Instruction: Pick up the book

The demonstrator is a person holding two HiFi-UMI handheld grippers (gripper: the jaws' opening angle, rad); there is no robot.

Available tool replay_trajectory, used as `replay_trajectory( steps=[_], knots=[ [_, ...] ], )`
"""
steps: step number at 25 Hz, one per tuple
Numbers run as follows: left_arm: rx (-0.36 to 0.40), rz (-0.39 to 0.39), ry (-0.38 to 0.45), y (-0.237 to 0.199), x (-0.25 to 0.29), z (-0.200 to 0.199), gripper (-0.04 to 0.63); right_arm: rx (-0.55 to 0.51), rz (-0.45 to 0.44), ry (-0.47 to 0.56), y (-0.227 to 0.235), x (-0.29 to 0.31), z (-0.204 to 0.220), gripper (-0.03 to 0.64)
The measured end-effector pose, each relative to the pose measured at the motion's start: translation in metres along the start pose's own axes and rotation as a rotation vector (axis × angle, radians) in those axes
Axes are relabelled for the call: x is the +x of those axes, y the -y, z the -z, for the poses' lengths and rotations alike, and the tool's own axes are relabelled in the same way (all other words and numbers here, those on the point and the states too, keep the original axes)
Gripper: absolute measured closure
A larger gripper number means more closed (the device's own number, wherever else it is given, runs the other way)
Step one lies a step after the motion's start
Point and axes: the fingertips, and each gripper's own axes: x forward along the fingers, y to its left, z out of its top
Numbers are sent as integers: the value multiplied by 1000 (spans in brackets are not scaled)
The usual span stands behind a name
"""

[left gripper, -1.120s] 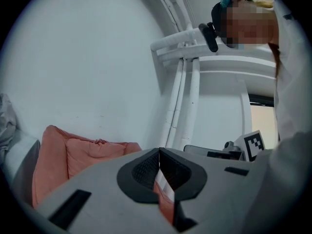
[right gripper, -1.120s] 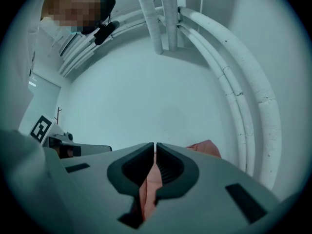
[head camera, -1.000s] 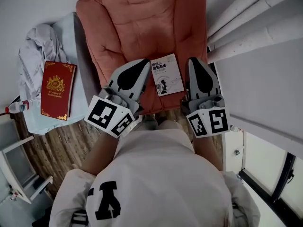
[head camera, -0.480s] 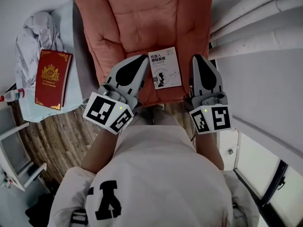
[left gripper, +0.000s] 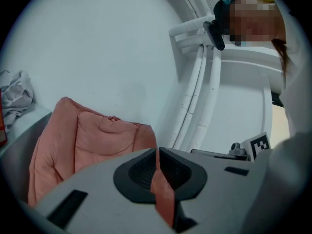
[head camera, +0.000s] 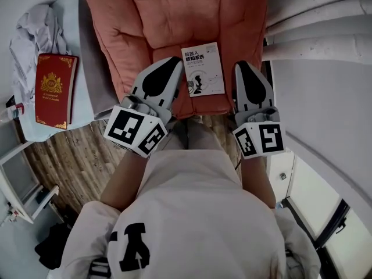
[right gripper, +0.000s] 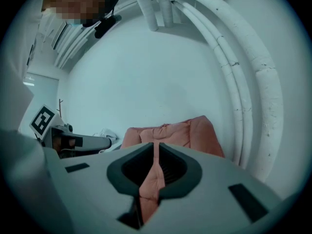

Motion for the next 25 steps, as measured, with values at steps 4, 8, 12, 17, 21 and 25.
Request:
replay_trajectory(
  steps=[4, 8, 12, 17, 21, 25],
  knots=[
    [-19, -16, -37, -7, 6, 23, 589, 27, 26, -36, 10, 2, 25, 580],
    [-43, -30, -66, -18, 8, 47, 588, 46, 45, -84, 16, 6, 53, 578],
    [-72, -42, -94, -26, 11, 73, 547, 46, 40, -139, 20, 10, 82, 507],
    [-87, -52, -144, -35, 14, 103, 526, 53, 63, -195, 28, 12, 116, 488],
    [-99, -61, -181, -41, 19, 126, 517, 52, 74, -238, 30, 13, 143, 476],
    [-114, -62, -211, -47, 24, 148, 506, 52, 82, -281, 32, 15, 170, 466]
  ],
)
